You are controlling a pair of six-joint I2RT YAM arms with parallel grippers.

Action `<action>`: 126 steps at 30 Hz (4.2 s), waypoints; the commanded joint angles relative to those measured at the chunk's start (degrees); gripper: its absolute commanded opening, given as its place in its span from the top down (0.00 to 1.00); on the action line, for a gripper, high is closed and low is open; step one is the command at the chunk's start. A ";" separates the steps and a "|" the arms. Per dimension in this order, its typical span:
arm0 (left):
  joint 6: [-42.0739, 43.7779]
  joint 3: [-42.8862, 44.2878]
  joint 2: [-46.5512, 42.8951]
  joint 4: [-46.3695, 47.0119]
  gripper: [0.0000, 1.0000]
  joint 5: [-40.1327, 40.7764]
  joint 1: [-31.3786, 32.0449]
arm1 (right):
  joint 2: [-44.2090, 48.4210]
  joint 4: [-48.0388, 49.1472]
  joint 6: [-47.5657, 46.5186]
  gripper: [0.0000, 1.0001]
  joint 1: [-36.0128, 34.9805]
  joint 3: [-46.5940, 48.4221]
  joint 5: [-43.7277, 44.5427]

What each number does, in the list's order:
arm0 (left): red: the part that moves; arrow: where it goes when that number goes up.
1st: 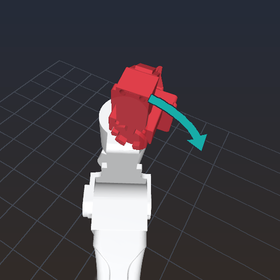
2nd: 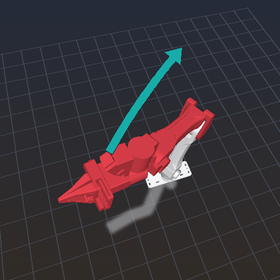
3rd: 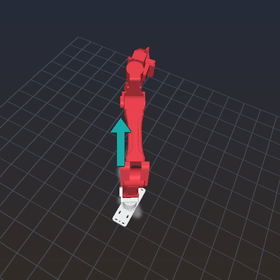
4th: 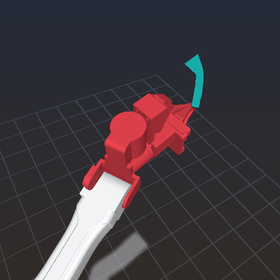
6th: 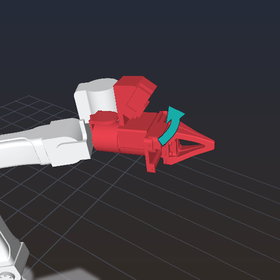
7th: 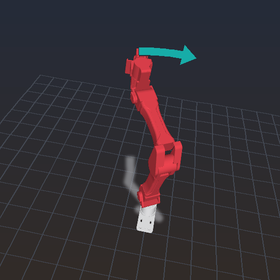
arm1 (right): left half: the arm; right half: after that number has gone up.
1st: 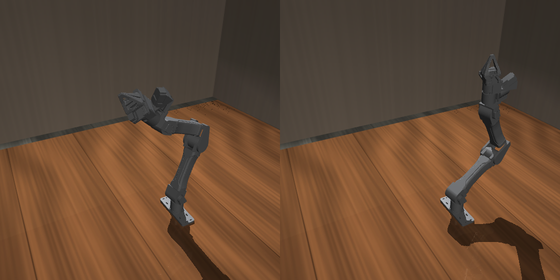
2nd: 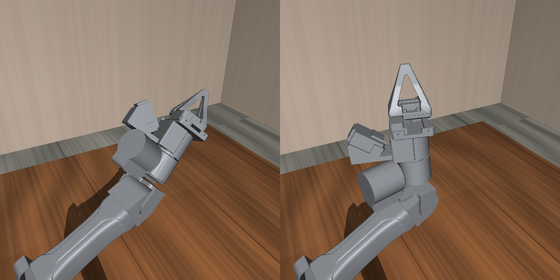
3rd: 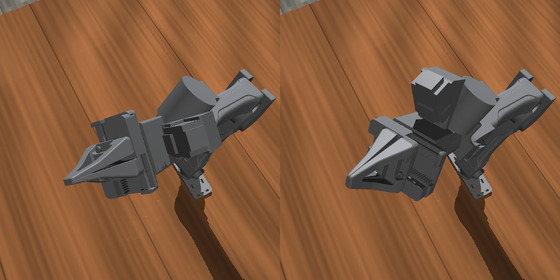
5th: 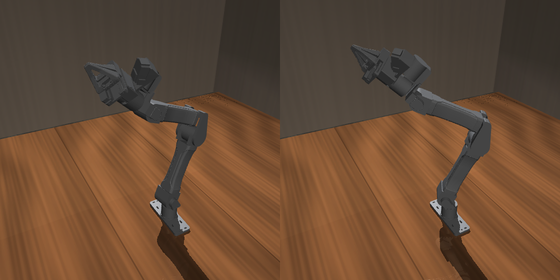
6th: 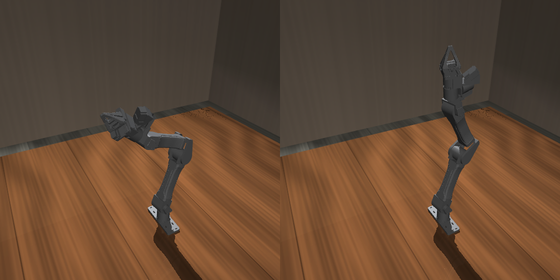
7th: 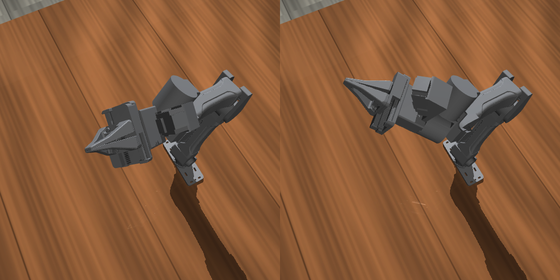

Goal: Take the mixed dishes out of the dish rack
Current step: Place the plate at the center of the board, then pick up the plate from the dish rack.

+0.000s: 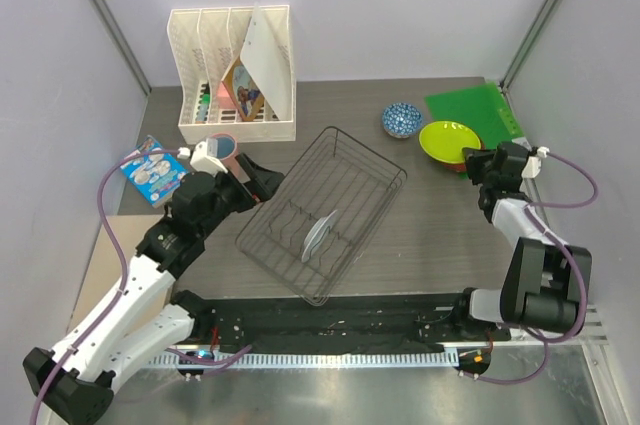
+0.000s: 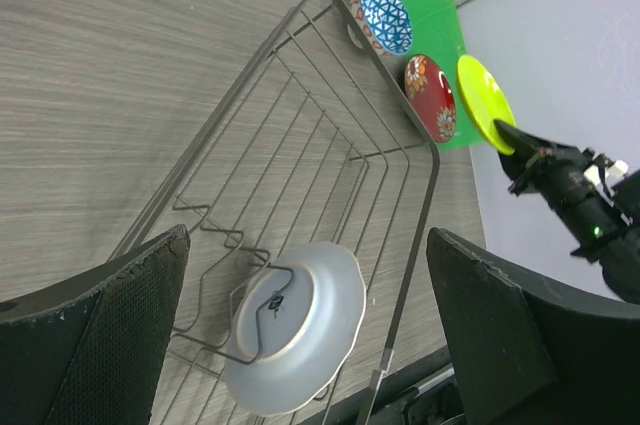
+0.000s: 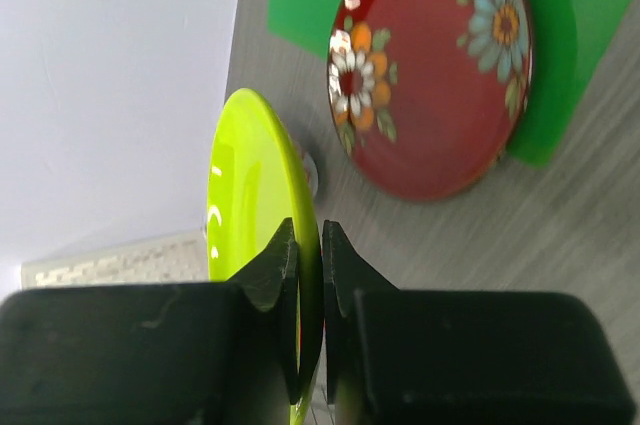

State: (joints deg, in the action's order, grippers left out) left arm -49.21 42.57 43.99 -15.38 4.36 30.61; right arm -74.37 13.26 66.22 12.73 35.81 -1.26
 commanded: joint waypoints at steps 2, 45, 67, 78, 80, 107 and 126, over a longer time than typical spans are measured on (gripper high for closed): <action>-1.24 -2.13 -1.36 -0.88 0.00 0.83 0.06 | -6.74 4.76 1.47 0.99 2.56 8.82 4.95; -3.53 -2.84 5.76 0.79 0.02 -4.01 0.06 | -22.58 -17.21 -15.85 0.52 3.00 24.13 9.52; -1.51 -0.65 6.55 0.00 0.00 -9.10 0.15 | -1.94 -6.05 -9.17 0.67 -1.30 2.69 -3.14; 20.38 10.79 14.19 -14.60 0.00 9.07 22.02 | 28.92 -16.68 -12.87 0.60 -11.85 5.59 -4.19; 21.78 10.43 15.16 -14.24 0.00 14.93 28.24 | 32.07 -18.09 -12.69 0.60 -12.03 4.88 -5.68; 29.08 12.36 32.92 -12.05 0.91 29.03 36.80 | 35.78 -13.52 -8.91 0.61 -12.64 -6.90 -10.78; 36.37 16.32 18.16 -10.83 1.00 43.88 38.03 | 34.55 -12.02 -8.30 0.61 -12.56 -5.93 -10.52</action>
State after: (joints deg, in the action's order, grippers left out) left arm -16.19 56.36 66.59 -32.60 40.73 68.45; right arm -40.03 -1.98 57.41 0.43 29.02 -11.14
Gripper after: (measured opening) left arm 0.042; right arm 0.389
